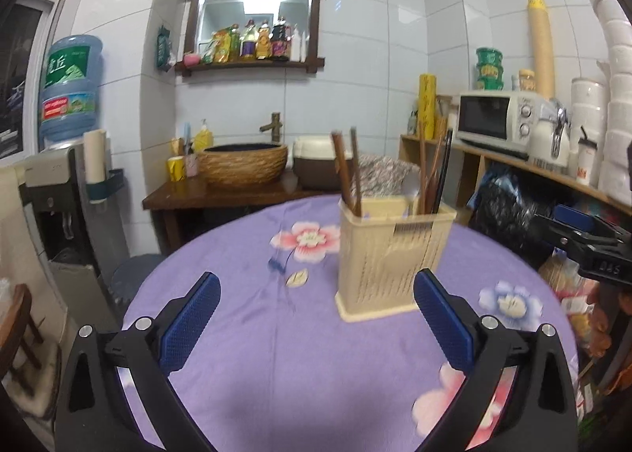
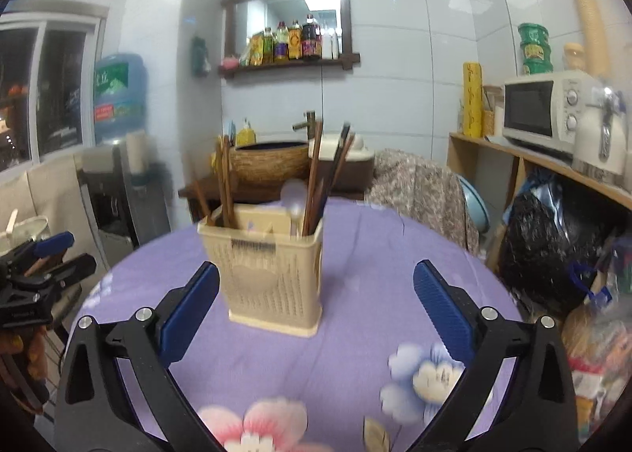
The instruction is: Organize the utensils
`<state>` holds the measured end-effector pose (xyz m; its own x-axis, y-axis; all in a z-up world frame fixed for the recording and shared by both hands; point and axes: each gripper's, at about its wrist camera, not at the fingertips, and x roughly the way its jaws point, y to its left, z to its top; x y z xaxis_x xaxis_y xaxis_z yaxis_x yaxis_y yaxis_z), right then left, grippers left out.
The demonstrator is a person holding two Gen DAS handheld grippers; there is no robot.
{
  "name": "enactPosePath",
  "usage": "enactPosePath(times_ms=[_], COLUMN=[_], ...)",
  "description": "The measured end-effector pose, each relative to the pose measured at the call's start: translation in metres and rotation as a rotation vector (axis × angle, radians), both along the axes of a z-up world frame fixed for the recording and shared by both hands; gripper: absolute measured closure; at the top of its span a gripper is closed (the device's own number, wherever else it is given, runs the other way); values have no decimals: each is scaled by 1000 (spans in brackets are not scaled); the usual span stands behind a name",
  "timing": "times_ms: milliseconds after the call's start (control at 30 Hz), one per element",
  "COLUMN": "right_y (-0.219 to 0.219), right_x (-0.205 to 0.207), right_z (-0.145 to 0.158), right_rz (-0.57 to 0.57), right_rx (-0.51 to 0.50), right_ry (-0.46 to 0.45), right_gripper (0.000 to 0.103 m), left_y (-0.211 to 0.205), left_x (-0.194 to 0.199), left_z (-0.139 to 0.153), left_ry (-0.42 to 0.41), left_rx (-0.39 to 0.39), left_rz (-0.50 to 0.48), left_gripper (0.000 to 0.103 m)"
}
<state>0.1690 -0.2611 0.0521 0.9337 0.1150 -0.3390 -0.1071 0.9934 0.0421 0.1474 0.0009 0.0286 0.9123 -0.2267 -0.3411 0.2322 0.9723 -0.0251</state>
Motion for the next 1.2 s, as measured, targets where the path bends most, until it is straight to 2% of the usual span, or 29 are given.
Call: enactPosePath(times_ms=[167, 267, 333, 533, 667, 833, 1200], right_y=[19, 28, 34, 55, 64, 69, 63], right_x=[-44, -72, -87, -147, -169, -176, -170], right_z=[-50, -69, -74, -64, -52, -43, -42], right_rz=[3, 12, 19, 59, 90, 96, 83], right_rx=[-37, -22, -11, -54, -56, -64, -45], right_ry=[58, 66, 62, -53, -109, -144, -123], right_gripper=[6, 6, 6, 6, 6, 6, 6], left_y=[12, 16, 15, 16, 15, 13, 16], left_x=[-38, -61, -78, -119, -134, -138, -139], left_z=[-34, -44, -49, -37, -28, -27, -32], left_ry=[25, 16, 6, -89, -132, -144, -126], left_rx=[-23, -67, -62, -68, -59, -46, -47], left_rz=[56, 68, 75, 106, 120, 119, 129], left_gripper=[5, 5, 5, 5, 5, 5, 5])
